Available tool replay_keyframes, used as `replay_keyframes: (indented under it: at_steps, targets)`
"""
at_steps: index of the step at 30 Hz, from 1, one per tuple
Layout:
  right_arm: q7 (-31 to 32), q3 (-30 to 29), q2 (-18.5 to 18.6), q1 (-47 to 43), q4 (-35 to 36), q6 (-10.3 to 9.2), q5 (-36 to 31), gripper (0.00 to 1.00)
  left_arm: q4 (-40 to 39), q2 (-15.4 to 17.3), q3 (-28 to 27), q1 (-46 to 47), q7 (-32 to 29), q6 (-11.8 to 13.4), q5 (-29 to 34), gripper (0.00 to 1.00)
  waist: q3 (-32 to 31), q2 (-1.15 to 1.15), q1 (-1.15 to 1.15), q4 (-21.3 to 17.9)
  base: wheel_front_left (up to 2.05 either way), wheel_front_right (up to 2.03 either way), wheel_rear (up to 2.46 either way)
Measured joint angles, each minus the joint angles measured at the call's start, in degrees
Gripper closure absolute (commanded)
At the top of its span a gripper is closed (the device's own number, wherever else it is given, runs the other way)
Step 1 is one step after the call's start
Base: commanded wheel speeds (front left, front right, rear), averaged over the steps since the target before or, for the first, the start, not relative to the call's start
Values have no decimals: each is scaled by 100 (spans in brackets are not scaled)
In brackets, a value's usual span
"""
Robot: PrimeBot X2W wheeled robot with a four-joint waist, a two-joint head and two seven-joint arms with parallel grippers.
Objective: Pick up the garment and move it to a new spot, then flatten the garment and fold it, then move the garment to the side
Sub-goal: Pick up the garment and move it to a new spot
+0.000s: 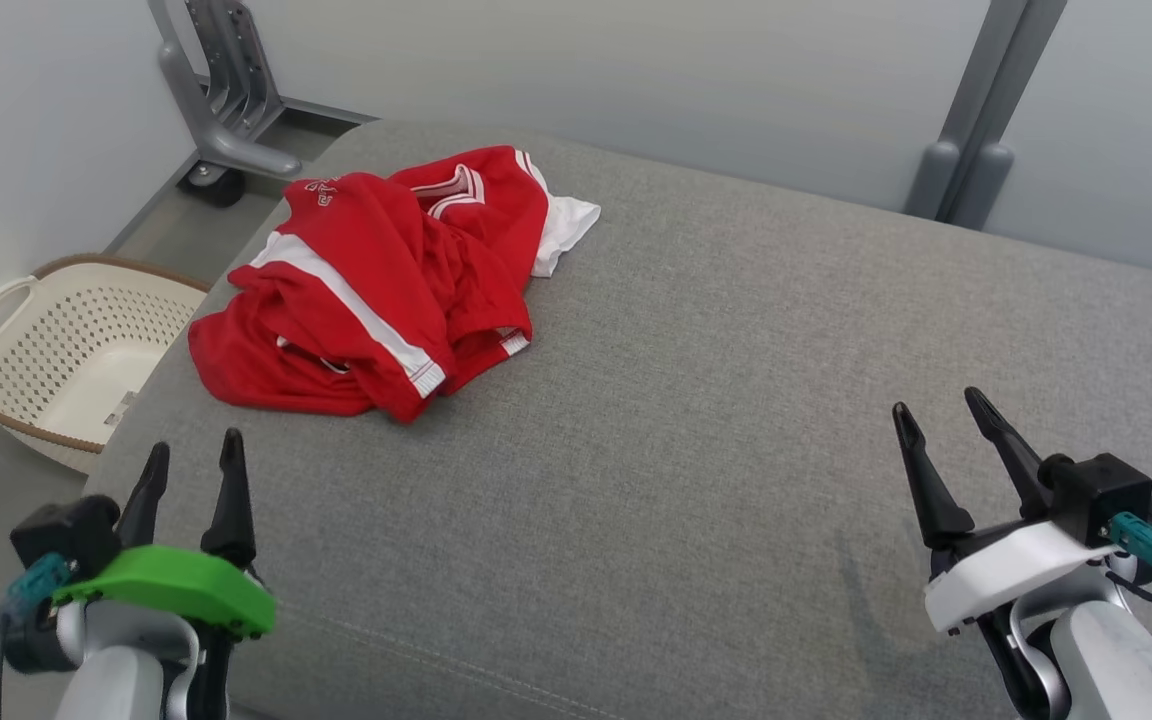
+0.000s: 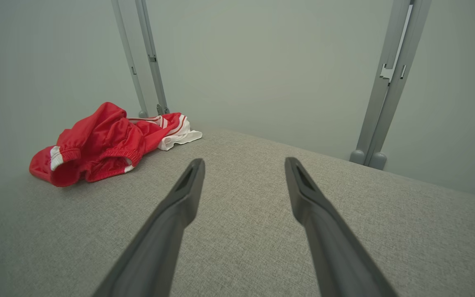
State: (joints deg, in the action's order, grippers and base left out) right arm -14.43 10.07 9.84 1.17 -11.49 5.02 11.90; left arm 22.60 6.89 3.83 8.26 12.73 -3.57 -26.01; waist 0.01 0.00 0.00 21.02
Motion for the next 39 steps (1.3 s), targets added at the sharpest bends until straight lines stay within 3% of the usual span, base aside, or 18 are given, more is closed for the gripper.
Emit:
replay_keyframes:
  at_steps: [7,18,28,39]
  targets:
    - [0,87,97,280,48,13,-141,0,43,-415,103,957,-778,-4,-573,0,475,0,0,-74,0,0,0]
    - [0,165,197,875,186,54,-233,0,185,-477,208,2208,-1705,214,-871,0,1243,0,0,-234,0,0,0]
    - [0,238,164,1388,140,97,-242,0,1085,-477,57,2595,-2034,739,-748,0,1826,0,1,-490,0,0,0]
    - [0,127,122,1389,-32,102,-240,0,1515,-526,200,2874,-2075,725,-766,0,1972,0,0,-790,0,0,0]
